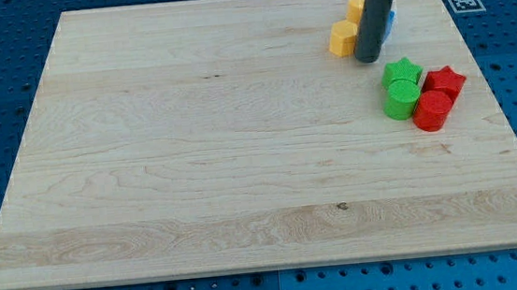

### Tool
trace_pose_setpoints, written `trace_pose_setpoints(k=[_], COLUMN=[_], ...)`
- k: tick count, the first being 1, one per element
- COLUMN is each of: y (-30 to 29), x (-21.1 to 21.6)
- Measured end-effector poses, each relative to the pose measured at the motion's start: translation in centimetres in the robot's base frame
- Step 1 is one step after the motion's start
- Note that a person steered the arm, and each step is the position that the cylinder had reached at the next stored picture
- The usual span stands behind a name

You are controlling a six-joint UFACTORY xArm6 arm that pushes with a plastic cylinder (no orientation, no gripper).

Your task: Move the blue cube along with blue triangle to the bottom center

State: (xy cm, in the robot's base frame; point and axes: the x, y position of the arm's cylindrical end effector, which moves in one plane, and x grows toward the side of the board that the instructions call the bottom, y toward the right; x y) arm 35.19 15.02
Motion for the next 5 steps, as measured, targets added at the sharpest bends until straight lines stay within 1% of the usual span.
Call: trace_pose_setpoints(k=[1, 2, 3, 4, 5], y=[3.9, 10.4, 11.3, 7.8, 6.2], x=[-0.1, -2.7, -7.7, -9.1, -7.7])
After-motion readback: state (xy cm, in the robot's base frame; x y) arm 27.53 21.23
